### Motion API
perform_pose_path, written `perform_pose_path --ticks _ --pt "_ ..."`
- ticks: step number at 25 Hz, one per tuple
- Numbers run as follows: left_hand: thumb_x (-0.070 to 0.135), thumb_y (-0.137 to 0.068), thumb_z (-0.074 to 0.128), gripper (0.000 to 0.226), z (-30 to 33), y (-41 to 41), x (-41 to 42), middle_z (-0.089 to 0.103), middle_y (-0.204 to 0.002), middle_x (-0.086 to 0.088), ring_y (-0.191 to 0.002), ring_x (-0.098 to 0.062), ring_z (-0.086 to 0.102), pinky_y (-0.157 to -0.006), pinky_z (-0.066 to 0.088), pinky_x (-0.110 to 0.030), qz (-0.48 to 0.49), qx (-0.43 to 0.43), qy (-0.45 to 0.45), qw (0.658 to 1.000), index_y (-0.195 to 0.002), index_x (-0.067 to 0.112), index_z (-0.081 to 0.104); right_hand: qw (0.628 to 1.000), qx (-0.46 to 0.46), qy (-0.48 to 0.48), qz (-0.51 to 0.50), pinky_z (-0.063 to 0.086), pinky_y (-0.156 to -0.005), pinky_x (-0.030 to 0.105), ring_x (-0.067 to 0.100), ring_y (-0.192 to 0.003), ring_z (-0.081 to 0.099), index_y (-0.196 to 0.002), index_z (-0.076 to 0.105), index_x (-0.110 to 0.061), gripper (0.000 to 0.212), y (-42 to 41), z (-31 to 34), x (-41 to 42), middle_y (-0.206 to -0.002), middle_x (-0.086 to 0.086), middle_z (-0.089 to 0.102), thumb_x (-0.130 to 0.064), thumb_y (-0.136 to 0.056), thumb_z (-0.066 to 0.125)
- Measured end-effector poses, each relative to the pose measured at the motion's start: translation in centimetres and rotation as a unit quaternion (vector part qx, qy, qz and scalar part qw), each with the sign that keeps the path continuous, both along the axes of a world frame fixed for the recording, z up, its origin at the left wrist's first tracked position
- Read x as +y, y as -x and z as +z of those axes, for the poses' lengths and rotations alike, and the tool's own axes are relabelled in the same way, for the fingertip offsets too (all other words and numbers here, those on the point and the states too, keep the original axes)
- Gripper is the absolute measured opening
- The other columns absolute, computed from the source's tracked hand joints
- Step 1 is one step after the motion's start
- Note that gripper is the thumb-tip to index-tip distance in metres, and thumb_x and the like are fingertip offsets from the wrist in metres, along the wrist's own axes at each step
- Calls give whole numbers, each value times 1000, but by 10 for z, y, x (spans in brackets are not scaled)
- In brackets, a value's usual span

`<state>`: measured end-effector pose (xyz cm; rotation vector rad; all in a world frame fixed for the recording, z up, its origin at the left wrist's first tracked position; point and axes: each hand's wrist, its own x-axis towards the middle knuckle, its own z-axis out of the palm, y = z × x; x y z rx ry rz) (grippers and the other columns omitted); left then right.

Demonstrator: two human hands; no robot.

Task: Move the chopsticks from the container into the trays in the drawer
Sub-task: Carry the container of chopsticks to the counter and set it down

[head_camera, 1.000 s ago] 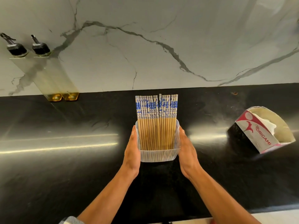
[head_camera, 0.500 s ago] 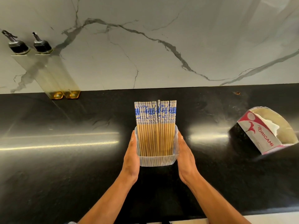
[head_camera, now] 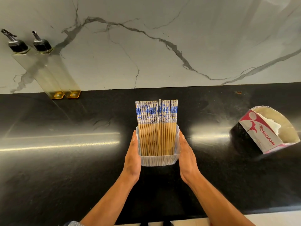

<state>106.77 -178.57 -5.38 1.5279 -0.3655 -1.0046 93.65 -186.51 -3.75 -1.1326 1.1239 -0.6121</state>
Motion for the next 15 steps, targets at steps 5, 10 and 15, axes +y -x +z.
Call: perform_pose_path --ticks 5,10,15 --pt "73 -86 27 54 5 2 2 66 -119 22 -118 -5 58 -91 46 -30 -3 -3 7 1000 -126 50 57 1000 2 8 -9 40 -98 33 -2 -109 53 -113 53 -58 26 -1 2 1 -113 -28 58 -53 -101 30" --pt "89 -76 36 98 14 -5 7 28 -163 13 -150 -10 27 -114 24 -33 1 -21 36 999 -157 37 22 999 -20 7 -47 22 -119 48 13 -143 35 -149 36 -39 58 3 4 1 -155 -11 40 -64 -96 33" --pt "67 -90 30 76 19 -9 25 11 -166 20 -151 1 12 -120 10 -31 19 -61 76 995 -158 38 12 995 -52 53 -68 22 -123 42 5 -144 34 -149 37 -39 67 24 0 8 -158 -16 35 -68 -89 36"
